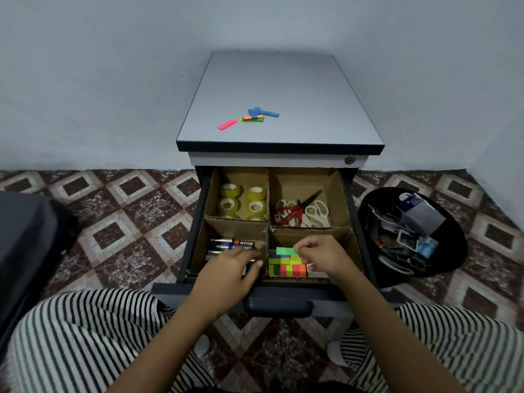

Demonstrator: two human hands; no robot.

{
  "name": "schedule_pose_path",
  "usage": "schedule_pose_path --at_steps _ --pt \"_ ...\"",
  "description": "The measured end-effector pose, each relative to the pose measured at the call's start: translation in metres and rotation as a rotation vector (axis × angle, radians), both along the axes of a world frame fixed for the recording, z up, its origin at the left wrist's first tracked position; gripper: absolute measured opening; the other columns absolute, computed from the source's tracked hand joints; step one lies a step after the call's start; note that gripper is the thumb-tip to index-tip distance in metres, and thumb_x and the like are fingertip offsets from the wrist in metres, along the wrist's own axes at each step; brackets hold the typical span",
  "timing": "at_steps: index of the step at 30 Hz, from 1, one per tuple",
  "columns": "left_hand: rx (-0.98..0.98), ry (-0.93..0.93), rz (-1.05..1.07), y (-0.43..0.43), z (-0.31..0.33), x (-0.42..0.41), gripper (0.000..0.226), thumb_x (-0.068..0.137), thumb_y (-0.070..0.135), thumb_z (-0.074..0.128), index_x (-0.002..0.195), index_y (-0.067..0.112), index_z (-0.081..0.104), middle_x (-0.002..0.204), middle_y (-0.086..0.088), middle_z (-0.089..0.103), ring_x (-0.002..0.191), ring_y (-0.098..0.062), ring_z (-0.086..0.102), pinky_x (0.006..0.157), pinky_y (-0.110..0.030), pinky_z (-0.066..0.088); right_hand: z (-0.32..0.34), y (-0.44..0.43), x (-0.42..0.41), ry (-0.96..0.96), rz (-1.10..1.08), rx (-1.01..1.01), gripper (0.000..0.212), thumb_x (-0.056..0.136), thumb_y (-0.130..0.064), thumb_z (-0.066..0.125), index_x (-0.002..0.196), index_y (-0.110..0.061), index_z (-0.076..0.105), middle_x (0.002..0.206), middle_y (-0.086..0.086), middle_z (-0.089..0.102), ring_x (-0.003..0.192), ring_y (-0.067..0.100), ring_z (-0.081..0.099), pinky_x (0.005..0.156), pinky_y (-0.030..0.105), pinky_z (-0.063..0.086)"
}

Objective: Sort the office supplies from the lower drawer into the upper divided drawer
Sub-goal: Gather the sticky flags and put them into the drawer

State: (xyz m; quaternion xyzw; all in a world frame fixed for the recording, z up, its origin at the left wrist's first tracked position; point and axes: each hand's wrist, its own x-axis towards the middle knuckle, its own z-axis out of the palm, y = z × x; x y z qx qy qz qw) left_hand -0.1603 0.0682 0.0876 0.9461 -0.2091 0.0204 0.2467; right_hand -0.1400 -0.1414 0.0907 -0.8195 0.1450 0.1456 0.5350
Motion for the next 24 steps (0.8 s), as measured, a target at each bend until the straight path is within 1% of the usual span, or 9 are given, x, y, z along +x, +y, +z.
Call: schedule_pose_path --at_steps 2,4,7,10,12,14,18,24 --pt "0.061 -0.048 -0.013 0.002 0.0 -0.007 0.064 0.086 0.059 0.02 0.112 0.023 0.066 0.106 0.005 0.066 0.093 -0.015 0.063 0.07 -0.028 0.049 -0.002 0.002 0.002 0.014 0.048 -0.099 0.017 0.09 -0.013 0.057 0.076 -0.017 0.066 0.071 -0.003 0.061 0.066 0.006 0.057 0.055 0.017 0.045" --pt "0.107 -0.073 -0.016 0.002 -0.002 -0.011 0.065 0.085 0.058 0.016 0.102 0.024 0.068 0.096 0.006 0.067 0.084 -0.015 0.064 0.063 -0.027 0.045 -0.003 0.006 0.004 0.022 0.091 -0.191 0.018 0.089 -0.013 0.056 0.079 -0.016 0.069 0.07 -0.009 0.062 0.066 0.005 0.059 0.053 0.015 0.045" --pt "0.169 -0.125 -0.004 0.003 -0.007 -0.013 0.058 0.09 0.051 0.019 0.087 0.023 0.07 0.081 0.007 0.067 0.069 -0.015 0.064 0.056 -0.027 0.043 -0.006 0.011 0.008 0.041 0.153 -0.262 0.018 0.089 -0.011 0.055 0.085 -0.011 0.072 0.072 -0.007 0.062 0.066 0.005 0.057 0.055 0.016 0.045" --pt "0.189 -0.193 0.009 0.004 -0.011 -0.013 0.046 0.093 0.043 0.029 0.077 0.025 0.069 0.069 0.01 0.065 0.058 -0.012 0.062 0.048 -0.025 0.043 -0.012 0.015 0.008 0.047 0.168 -0.352 0.016 0.09 -0.013 0.057 0.091 -0.01 0.072 0.089 0.001 0.068 0.076 0.008 0.058 0.067 0.018 0.043" --pt "0.192 -0.228 0.014 0.004 -0.012 -0.013 0.044 0.093 0.041 0.031 0.075 0.025 0.069 0.067 0.01 0.064 0.056 -0.011 0.061 0.046 -0.025 0.043 -0.015 0.017 0.008 0.033 0.145 -0.384 0.014 0.089 -0.011 0.058 0.09 -0.01 0.072 0.094 0.004 0.069 0.077 0.008 0.057 0.069 0.018 0.042" --pt "0.191 -0.25 0.015 0.004 -0.013 -0.013 0.043 0.092 0.04 0.032 0.074 0.025 0.068 0.065 0.01 0.063 0.055 -0.011 0.06 0.045 -0.024 0.043 -0.016 0.017 0.009 0.019 0.126 -0.407 0.013 0.088 -0.01 0.058 0.088 -0.01 0.07 0.091 0.004 0.068 0.076 0.009 0.056 0.068 0.018 0.041" --pt "0.17 -0.268 0.02 0.003 -0.014 -0.012 0.043 0.092 0.04 0.032 0.074 0.025 0.068 0.065 0.01 0.063 0.054 -0.011 0.059 0.044 -0.024 0.042 -0.019 0.018 0.01 0.013 0.105 -0.445 0.011 0.088 -0.009 0.058 0.087 -0.009 0.069 0.095 0.007 0.068 0.084 0.015 0.06 0.069 0.019 0.042" --pt "0.139 -0.276 0.031 0.003 -0.016 -0.011 0.042 0.092 0.04 0.033 0.075 0.025 0.068 0.066 0.01 0.063 0.054 -0.011 0.06 0.045 -0.025 0.042 -0.022 0.017 0.01 0.018 0.086 -0.472 0.014 0.088 -0.008 0.057 0.087 -0.007 0.071 0.096 0.009 0.07 0.09 0.018 0.064 0.07 0.017 0.043"
